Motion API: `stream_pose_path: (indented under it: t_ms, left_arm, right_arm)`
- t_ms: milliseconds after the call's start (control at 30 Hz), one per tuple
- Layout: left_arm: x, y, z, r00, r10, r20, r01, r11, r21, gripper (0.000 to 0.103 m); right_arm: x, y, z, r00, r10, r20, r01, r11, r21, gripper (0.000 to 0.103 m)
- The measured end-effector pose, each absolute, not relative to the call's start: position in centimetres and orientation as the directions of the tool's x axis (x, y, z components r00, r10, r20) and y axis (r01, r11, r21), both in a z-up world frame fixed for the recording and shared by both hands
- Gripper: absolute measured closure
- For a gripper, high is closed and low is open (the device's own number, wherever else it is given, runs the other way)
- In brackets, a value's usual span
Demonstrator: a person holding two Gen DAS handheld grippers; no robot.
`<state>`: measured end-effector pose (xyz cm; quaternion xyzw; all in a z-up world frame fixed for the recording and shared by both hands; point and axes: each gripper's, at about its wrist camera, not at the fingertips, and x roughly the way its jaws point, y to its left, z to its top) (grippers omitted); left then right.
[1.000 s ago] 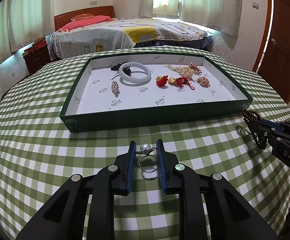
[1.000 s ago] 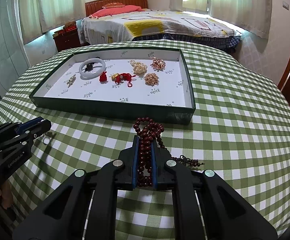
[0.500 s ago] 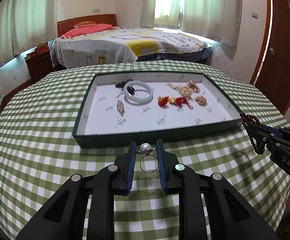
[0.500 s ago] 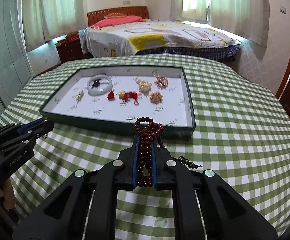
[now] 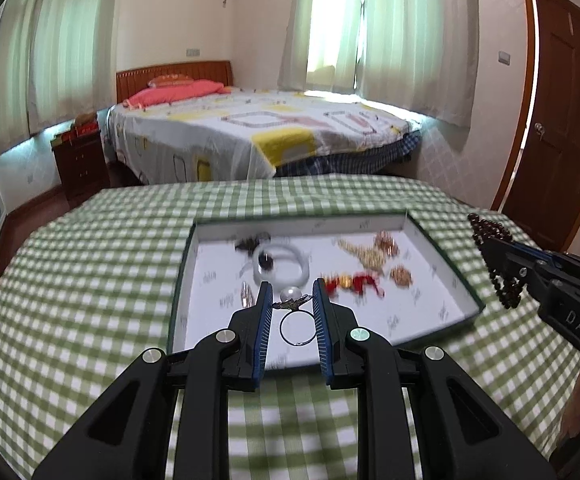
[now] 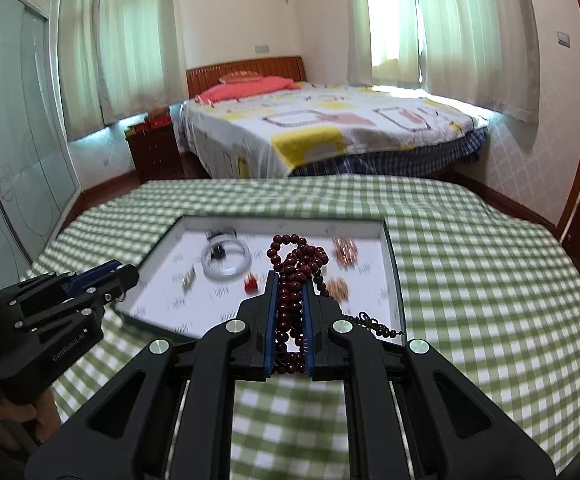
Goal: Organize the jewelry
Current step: 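Carry the ring and bead strand into the box and open both tools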
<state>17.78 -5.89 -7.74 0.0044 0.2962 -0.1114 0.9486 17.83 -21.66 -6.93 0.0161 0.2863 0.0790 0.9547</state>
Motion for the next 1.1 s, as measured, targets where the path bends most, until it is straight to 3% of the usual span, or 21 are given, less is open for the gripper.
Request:
stream_pose_path:
  t_ms: [333,767,1100]
  left_arm:
    - [22.0,-6.7,-6.3,0.834,-0.205,-0.513,0.2,0.978,-0.067,0.082]
    - [25.3,-6.8,-14.0,0.738,-0.168,-0.653,0.166,0.984,-0.065,0.082]
    - [26.1,-6.6,-16.0,0.682,-0.172,-0.711,0.154,0.984,-0.09,0.081]
  right_arm:
    - [21.9,-21.3,-6.8,0.843,0.158,-0.514,-0.127,0.987,0.096,0.092]
    - [25.3,-21.4,-14.5,0.739,0.144,-0.658,-0.091,0.989,0.114,0.092]
    - [26.3,-21.4,-17.0,0.678,0.139,-0.722,-0.077,0.99,0.119,0.092]
